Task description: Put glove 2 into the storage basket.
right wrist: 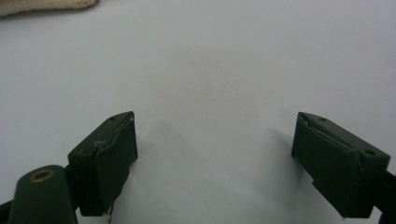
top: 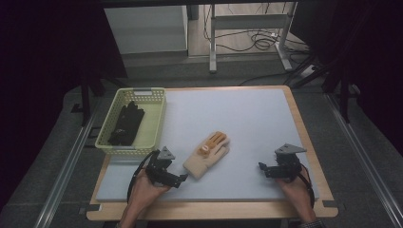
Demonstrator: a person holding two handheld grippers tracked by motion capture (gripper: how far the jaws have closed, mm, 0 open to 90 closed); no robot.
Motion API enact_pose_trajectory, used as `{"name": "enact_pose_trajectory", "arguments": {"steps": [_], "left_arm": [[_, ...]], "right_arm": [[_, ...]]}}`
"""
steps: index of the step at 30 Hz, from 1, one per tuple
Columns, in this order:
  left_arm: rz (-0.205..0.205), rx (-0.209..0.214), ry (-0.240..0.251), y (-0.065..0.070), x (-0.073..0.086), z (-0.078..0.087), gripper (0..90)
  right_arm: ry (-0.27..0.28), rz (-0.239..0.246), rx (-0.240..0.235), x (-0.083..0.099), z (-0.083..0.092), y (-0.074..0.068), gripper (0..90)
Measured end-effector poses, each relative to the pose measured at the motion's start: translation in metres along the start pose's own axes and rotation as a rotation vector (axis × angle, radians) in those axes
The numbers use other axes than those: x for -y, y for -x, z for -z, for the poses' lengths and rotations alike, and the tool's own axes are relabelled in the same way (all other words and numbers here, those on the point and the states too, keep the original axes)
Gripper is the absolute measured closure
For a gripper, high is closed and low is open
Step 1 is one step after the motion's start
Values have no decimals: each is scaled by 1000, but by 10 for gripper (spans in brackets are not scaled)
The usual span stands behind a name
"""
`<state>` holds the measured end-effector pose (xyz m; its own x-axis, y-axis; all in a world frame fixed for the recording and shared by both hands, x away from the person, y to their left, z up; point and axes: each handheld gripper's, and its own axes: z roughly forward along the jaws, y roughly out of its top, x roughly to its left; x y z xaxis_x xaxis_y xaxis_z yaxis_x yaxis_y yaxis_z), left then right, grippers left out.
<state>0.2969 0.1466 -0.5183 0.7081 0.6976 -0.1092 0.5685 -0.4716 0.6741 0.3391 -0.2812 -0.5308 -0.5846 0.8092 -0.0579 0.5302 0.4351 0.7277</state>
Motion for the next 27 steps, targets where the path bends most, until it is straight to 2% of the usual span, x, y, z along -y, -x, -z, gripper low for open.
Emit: {"name": "enact_pose_trajectory", "arguments": {"steps": [2,5,8,15,21,25,27], "left_arm": [[-22,13,-1,6,-10,0,33],[-53,9,-6,13,-26,-3,30],[-65,15,-5,17,-41,-9,30],[-67,5,-73,20,-73,-42,28],[-74,-16,-136,23,-85,-70,15],[-75,-61,-187,23,-89,-87,24],[-74,-67,-206,22,-89,-92,51]], "right_arm": [[0,0,0,0,0,0,139],[0,0,0,0,0,0,139],[1,0,0,0,0,0,139],[1,0,-1,0,0,0,139],[1,0,-1,0,0,0,139],[1,0,-1,0,0,0,139],[1,1,-1,0,0,0,139]]}}
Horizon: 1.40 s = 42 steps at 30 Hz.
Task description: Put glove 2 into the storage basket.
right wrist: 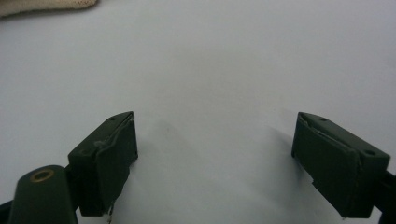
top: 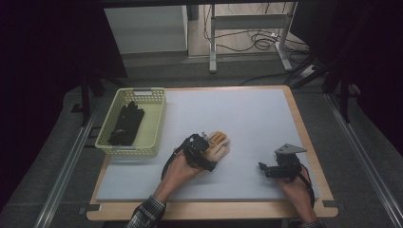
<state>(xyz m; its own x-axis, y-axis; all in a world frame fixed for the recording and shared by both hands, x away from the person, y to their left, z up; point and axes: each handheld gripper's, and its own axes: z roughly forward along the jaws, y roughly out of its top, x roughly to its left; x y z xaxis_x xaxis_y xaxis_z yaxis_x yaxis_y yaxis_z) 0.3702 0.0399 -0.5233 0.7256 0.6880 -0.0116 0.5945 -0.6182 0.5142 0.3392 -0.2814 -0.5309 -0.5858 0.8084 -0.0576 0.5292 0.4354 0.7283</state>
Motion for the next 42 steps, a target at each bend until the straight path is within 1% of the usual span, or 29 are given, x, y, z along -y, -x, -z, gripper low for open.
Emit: {"name": "enact_pose_trajectory", "arguments": {"steps": [1,2,4,6,8,10,13,15,18,19,24,29,31,35,37,42], "left_arm": [[-2,10,-6,0,0,-1,76],[5,27,-2,-1,0,0,97],[3,27,2,-1,0,2,168],[2,27,6,-1,1,5,260],[8,28,12,-1,2,7,357],[17,25,18,0,3,8,434],[25,22,23,1,4,9,500],[29,34,27,0,5,11,527],[45,74,33,-5,5,13,553],[49,79,31,-7,5,15,556],[66,70,36,-17,2,27,558],[89,53,55,-31,-3,47,557],[104,40,63,-38,-5,56,556],[150,22,96,-57,-7,74,555],[164,13,101,-65,-6,82,553],[208,-36,116,-90,-2,105,551]], "right_arm": [[0,0,0,0,0,0,139],[0,0,0,0,0,0,139],[0,0,0,0,0,0,139],[0,0,0,0,0,0,139],[0,0,0,0,0,0,140],[0,0,0,0,0,0,139],[-1,0,0,0,0,0,139],[-1,0,0,0,0,0,139],[-1,0,0,0,0,0,139],[-1,0,0,0,0,0,139],[-1,0,0,0,0,0,139],[0,0,0,0,0,0,139],[0,-1,0,0,0,0,140],[0,-1,0,0,0,0,140],[-1,-2,1,0,0,0,139],[-1,-1,1,0,0,0,139]]}}
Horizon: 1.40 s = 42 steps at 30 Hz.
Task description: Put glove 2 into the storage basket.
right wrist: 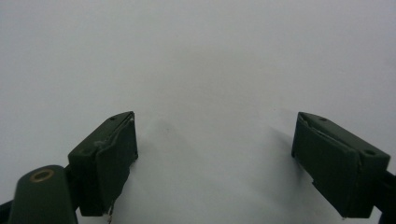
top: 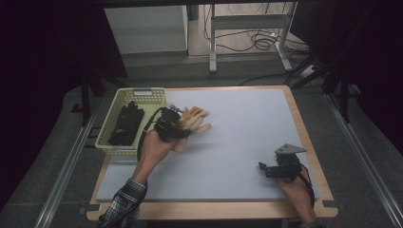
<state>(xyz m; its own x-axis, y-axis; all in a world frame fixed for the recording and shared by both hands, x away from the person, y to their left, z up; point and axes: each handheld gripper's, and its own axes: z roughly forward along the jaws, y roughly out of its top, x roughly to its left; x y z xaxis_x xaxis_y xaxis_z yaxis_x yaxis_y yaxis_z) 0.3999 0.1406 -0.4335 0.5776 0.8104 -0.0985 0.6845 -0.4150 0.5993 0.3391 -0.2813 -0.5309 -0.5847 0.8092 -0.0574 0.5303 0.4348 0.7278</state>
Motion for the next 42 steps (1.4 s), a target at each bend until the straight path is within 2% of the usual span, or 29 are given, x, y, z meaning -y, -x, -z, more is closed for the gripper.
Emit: {"name": "enact_pose_trajectory", "arguments": {"steps": [10,12,20,23,30,35,41,42], "left_arm": [[124,-134,50,-62,7,41,546],[155,-172,54,-76,11,48,545],[252,-276,34,-120,27,55,540],[269,-303,7,-132,32,48,538],[263,-301,-60,-144,34,19,525],[247,-292,-115,-144,30,-6,516],[231,-255,-170,-142,23,-33,498],[223,-237,-186,-140,22,-40,488]], "right_arm": [[2,-1,0,0,0,0,140],[2,-1,0,0,0,0,139],[2,-2,-1,0,0,0,139],[1,-3,-1,0,0,0,139],[2,-2,-1,0,0,0,139],[2,-3,-1,0,0,0,139],[2,-3,-2,0,0,0,139],[2,-3,-2,0,0,0,139]]}}
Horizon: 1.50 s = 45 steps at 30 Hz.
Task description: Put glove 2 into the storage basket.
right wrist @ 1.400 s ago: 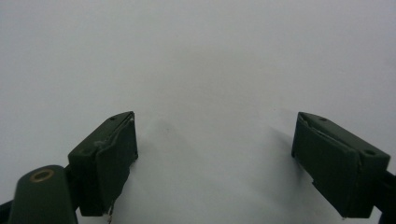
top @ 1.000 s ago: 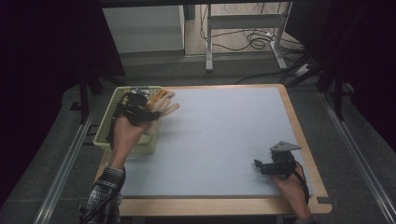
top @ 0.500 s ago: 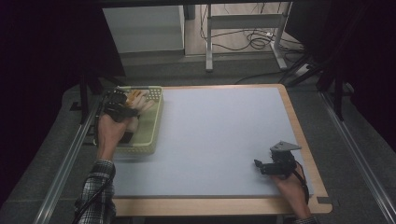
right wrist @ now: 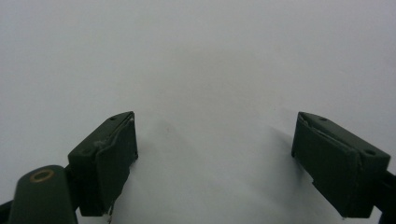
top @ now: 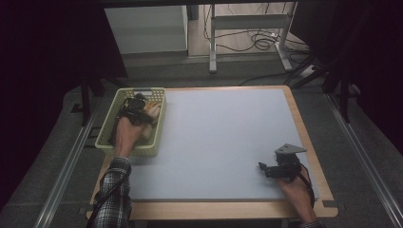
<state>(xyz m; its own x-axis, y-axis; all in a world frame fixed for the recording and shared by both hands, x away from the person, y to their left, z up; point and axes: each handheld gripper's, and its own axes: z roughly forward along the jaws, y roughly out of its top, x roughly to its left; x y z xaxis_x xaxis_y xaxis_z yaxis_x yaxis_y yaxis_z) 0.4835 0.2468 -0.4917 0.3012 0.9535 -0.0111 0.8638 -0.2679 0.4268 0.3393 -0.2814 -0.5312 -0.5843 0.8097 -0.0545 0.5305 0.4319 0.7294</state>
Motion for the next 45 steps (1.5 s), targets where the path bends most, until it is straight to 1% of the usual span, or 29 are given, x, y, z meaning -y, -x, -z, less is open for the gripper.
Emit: {"name": "enact_pose_trajectory", "arguments": {"steps": [1,2,3,4,5,6,7,9,10,12,13,14,15,16,17,19,20,21,23,24,25,27,29,32,34,35,38,43,45], "left_arm": [[-6,13,-14,2,-1,-3,467],[-10,29,-40,4,-2,-8,439],[0,42,-66,3,-2,-12,399],[7,36,-67,0,-2,-12,365],[24,31,-72,-4,0,-13,306],[35,45,-77,-7,1,-12,213],[39,62,-72,-11,2,-8,178],[40,77,-53,-13,4,0,132],[34,83,-40,-13,5,8,120],[17,72,-16,-14,5,20,116],[15,68,0,-15,6,27,121],[21,67,31,-18,7,36,138],[26,64,48,-20,7,42,163],[36,69,80,-23,9,49,189],[32,73,92,-25,10,53,225],[29,46,97,-28,12,58,299],[31,25,95,-30,14,59,369],[36,5,94,-32,16,57,451],[42,-39,67,-34,19,50,630],[46,-63,51,-35,20,44,671],[51,-74,40,-35,21,40,719],[51,-80,13,-36,21,28,780],[47,-93,-17,-34,20,16,807],[30,-89,-25,-26,16,6,833],[8,-45,-23,-20,14,3,849],[6,-35,-24,-18,13,2,854],[-12,-59,-35,-10,11,1,860],[29,-54,-24,-19,15,2,793],[45,-41,-1,-24,18,4,757]], "right_arm": [[0,0,0,0,0,0,139],[0,0,0,0,0,0,139],[0,0,0,0,0,0,139],[0,0,0,0,0,0,139],[1,0,0,0,0,0,139],[0,1,0,0,0,0,139],[0,0,0,0,0,0,139],[0,0,-1,0,0,0,139],[0,0,-1,0,0,0,139],[0,0,0,0,0,0,139],[0,0,0,0,0,0,139],[0,1,0,0,0,0,139],[0,0,0,0,0,0,139],[0,1,0,0,0,0,139],[0,0,0,0,0,0,139],[0,1,0,0,0,0,139],[0,0,0,0,0,0,139],[0,0,0,0,0,0,139],[0,0,0,0,0,0,139],[0,0,0,0,0,0,139],[0,0,0,0,0,0,139],[0,0,0,0,0,0,139],[0,0,0,0,0,0,139],[0,0,0,0,0,0,139],[0,0,0,0,0,0,139],[0,0,0,0,0,0,139],[0,0,0,0,0,0,139],[0,0,0,0,0,0,139],[0,0,0,0,0,0,139]]}}
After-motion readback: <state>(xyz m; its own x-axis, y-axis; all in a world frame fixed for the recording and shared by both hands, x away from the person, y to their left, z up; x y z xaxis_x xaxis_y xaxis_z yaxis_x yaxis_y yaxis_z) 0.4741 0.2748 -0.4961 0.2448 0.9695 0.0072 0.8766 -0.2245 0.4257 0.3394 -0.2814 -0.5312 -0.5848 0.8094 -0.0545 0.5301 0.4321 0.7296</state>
